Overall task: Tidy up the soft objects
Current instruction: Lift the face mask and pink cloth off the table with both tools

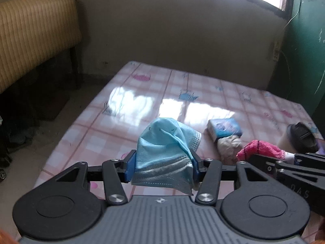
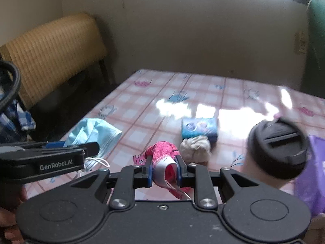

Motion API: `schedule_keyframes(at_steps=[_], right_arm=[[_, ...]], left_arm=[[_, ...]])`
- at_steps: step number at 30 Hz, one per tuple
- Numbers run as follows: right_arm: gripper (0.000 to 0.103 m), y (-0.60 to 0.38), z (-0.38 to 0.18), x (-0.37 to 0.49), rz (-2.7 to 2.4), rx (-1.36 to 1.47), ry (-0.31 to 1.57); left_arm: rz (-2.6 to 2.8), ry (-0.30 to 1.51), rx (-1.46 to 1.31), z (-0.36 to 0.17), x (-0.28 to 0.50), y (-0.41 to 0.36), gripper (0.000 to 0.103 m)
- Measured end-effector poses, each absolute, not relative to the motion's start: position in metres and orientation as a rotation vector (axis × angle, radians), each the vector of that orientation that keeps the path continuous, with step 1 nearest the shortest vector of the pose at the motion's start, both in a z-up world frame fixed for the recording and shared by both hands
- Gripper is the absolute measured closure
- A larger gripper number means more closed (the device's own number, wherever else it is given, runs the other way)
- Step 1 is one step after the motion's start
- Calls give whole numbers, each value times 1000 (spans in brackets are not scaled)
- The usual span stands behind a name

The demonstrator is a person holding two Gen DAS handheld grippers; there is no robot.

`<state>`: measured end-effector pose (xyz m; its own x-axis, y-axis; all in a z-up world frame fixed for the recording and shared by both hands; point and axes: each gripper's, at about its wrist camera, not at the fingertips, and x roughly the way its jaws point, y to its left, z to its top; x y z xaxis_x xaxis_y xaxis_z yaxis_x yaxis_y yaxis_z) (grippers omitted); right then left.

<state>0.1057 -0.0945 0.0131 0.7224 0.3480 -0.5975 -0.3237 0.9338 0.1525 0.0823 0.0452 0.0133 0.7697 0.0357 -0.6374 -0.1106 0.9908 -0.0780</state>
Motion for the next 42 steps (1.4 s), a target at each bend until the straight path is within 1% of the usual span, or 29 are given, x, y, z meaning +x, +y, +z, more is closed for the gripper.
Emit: schedule_keyframes(at_steps=[6,15,42], right_arm=[[77,-110,43,91,351,48,623],[77,-134,68,71,327,56,584],[77,-158,89,59,256,81,562]], left_arm=[[62,656,-99,33,75,31,50],[34,624,-85,52,65,7,50],[-11,599,-50,69,69,-36,50]])
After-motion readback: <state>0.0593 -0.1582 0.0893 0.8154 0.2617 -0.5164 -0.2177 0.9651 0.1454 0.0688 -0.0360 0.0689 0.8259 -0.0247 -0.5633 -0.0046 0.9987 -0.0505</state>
